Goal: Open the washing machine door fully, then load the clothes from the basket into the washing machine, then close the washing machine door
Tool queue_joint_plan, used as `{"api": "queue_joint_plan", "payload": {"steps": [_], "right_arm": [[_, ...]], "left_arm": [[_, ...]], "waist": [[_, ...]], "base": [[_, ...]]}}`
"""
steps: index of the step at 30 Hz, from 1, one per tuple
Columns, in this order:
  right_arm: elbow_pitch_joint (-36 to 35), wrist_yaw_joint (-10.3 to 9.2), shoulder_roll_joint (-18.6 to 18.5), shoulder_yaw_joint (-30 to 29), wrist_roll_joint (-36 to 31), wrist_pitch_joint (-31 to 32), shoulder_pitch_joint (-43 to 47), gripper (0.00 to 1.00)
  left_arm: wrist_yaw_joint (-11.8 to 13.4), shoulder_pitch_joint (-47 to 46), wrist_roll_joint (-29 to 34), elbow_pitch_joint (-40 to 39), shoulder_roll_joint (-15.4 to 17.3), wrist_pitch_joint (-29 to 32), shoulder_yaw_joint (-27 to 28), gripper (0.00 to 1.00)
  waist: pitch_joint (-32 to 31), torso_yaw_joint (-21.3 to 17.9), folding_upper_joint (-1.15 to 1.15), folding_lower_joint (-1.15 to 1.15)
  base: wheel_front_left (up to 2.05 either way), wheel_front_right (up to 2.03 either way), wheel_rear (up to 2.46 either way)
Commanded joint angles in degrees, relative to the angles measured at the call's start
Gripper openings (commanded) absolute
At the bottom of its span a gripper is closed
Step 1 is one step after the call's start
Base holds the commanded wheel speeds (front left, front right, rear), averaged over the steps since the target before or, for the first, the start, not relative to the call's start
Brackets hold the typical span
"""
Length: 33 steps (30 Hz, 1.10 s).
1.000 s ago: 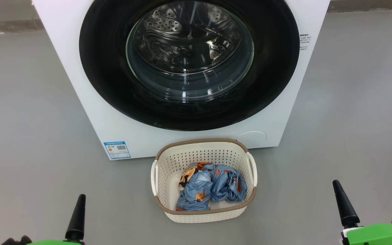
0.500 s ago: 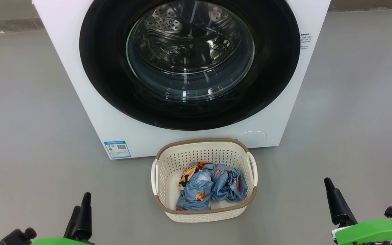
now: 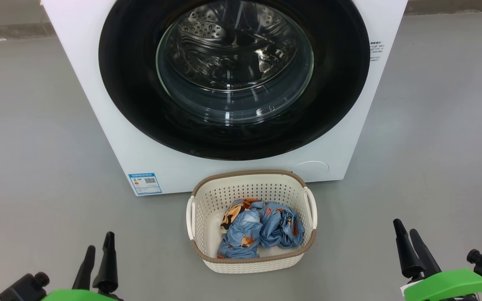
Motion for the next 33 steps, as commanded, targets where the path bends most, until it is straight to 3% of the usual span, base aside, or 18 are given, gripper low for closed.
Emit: {"api": "queue_joint_plan", "payload": {"steps": [1,33], "right_arm": [[-1.5,0.04,-0.7,1.4,-1.7,-0.9,-2.3,1.00],[-1.5,0.06,-2.2,4.3,-20.2,-6.1,-2.8,1.00]], "left_arm": [[-0.1,-1.6,1.9,-1.9,1.0,-0.7,0.9,1.00],[-0.1,-1.8,22.3,-4.3,1.4,-5.9,-0.2,1.00]], "waist": [[0.0,0.0,0.00,-0.01],[0.3,0.0,0.00,-0.01]], "base": [[0.00,0.00,0.00],[0.00,0.00,0.00]]}}
